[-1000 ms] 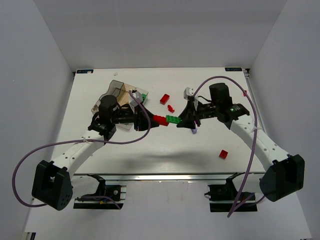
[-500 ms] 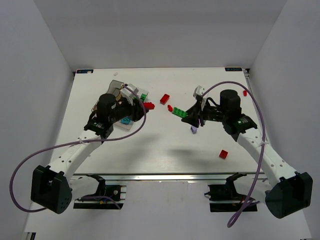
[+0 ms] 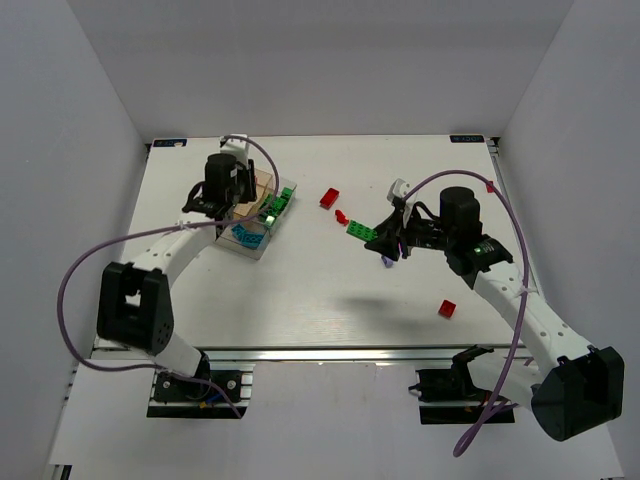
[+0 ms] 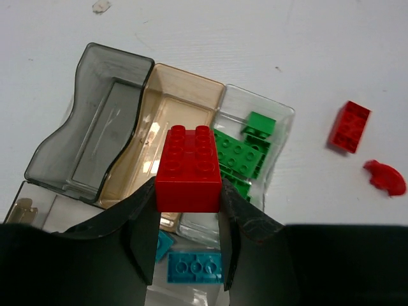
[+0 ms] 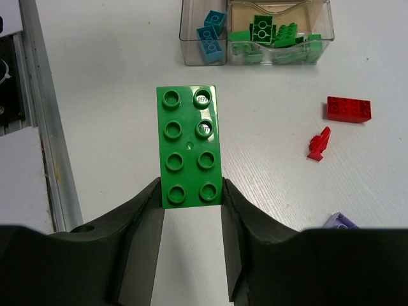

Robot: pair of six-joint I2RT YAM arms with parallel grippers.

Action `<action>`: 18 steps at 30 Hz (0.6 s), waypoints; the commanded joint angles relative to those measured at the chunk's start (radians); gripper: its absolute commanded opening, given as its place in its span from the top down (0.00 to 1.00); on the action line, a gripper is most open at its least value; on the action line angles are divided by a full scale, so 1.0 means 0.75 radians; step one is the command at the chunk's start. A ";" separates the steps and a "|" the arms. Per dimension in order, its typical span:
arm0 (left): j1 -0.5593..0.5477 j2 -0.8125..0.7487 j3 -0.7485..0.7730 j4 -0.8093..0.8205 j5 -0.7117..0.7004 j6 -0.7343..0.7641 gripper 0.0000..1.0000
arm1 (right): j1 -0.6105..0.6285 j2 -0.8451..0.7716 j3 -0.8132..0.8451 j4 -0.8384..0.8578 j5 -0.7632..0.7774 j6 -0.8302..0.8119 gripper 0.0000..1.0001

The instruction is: Sort the legos into containers by color

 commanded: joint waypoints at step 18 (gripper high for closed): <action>0.042 0.412 0.378 -0.196 -0.172 -0.007 0.46 | -0.025 -0.006 -0.012 0.005 -0.032 -0.055 1.00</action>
